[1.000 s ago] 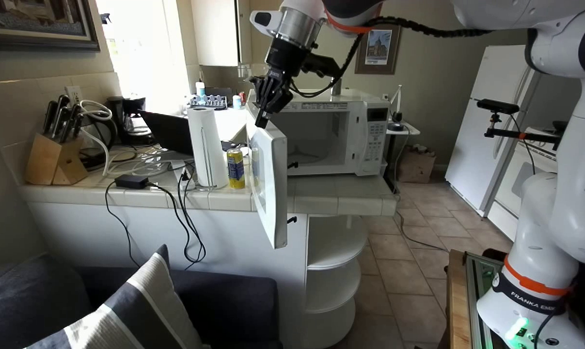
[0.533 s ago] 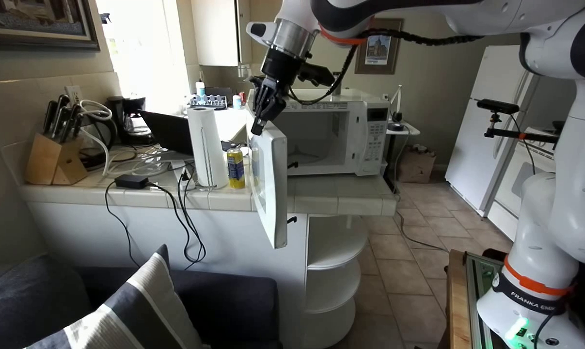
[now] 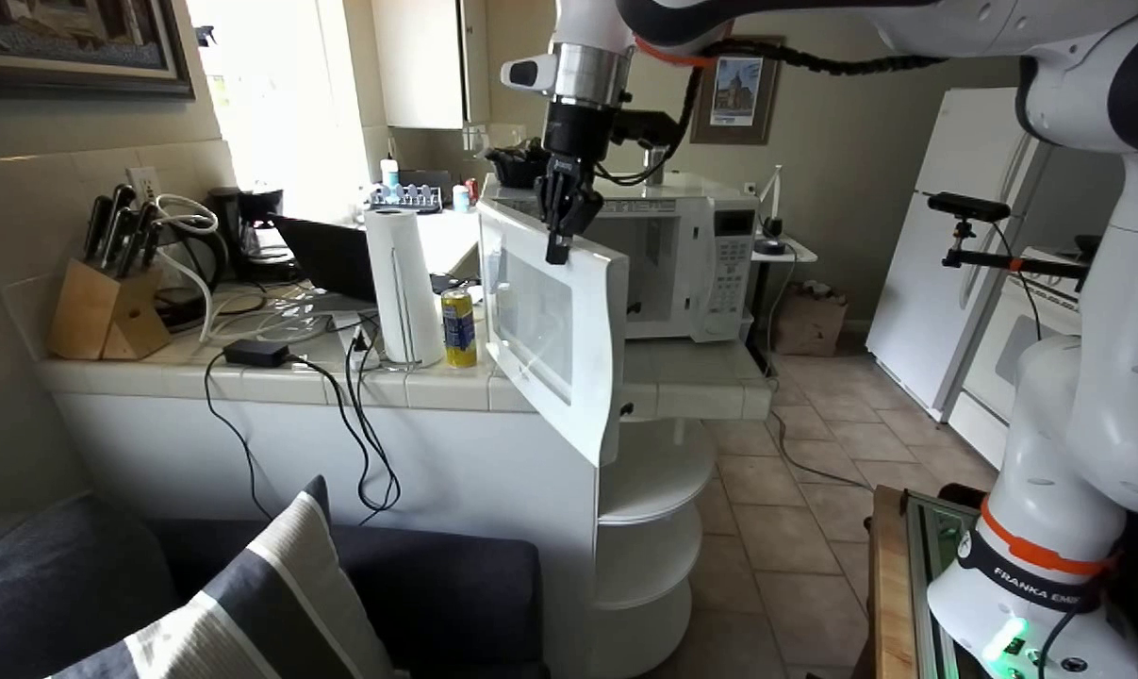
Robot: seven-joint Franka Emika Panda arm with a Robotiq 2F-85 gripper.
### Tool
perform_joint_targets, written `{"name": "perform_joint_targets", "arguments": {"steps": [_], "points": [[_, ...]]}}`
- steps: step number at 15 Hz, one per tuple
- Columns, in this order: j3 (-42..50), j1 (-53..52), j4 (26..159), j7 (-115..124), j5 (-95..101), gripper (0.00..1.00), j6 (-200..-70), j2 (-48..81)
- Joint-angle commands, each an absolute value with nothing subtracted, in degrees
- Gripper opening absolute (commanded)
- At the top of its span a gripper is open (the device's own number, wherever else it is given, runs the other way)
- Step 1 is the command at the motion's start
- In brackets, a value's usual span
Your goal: Close the microwave door
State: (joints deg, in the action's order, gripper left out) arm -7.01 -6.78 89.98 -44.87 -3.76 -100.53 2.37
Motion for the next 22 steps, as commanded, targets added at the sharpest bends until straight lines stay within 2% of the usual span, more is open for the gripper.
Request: {"name": "perform_joint_targets", "arguments": {"steps": [1, 5, 15, 22], "points": [[-6.61, -6.49, 88.23, -42.39, 3.96, 0.0, -92.48, 2.02], [-5.7, -5.66, 89.95, -39.79, 9.72, 0.0, -88.42, 1.91], [-0.54, -0.81, 95.36, -22.61, 23.89, 0.0, -90.69, 0.73], [1.86, 1.53, 104.04, -10.69, 33.21, 0.0, -104.34, -0.42]]}}
